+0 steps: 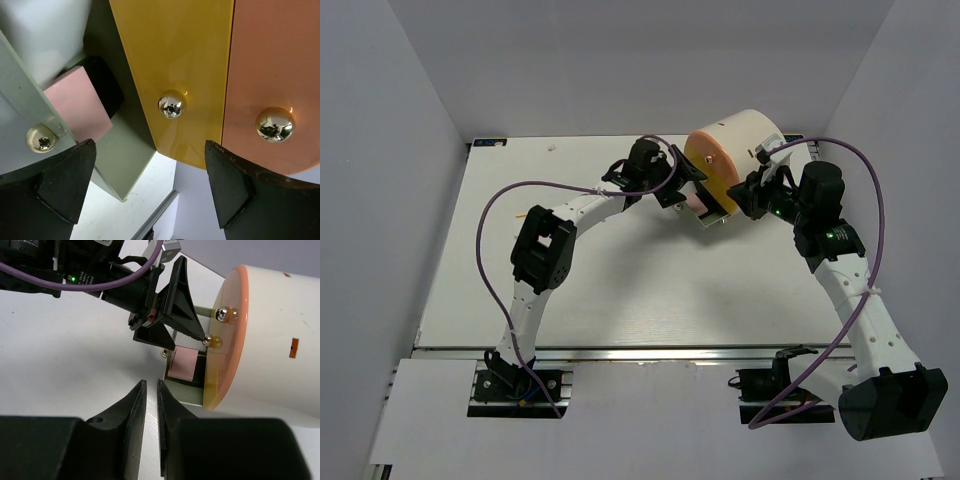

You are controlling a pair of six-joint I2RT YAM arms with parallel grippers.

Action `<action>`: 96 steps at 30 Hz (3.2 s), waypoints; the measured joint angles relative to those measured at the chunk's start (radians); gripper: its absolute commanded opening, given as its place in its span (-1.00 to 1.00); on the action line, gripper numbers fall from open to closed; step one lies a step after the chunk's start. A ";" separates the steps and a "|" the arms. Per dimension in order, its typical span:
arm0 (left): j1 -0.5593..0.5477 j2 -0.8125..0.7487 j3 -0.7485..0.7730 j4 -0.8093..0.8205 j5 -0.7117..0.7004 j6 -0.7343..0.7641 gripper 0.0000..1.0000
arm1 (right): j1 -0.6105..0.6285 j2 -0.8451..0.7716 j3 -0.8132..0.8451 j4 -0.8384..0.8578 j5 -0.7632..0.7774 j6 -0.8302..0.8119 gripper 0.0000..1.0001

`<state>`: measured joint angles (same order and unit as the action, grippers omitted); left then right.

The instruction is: Organize the makeup

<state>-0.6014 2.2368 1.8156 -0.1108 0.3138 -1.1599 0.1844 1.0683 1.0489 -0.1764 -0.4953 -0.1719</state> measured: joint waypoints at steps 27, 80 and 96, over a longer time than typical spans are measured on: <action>0.486 -0.694 -0.547 -0.459 -0.337 0.470 0.96 | 0.041 0.152 0.008 -0.171 -0.158 -0.196 0.21; 0.687 -0.200 -0.358 -0.513 -0.435 1.100 0.96 | 0.186 0.246 0.039 -0.216 -0.054 -0.203 0.37; 0.715 -0.201 -0.397 -0.425 -0.357 1.055 0.71 | 0.186 0.249 0.055 -0.218 -0.054 -0.203 0.37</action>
<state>0.1135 2.0357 1.4189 -0.5354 -0.0437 -0.1051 0.3706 1.3178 1.1034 -0.3946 -0.5491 -0.3748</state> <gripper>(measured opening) 0.904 0.688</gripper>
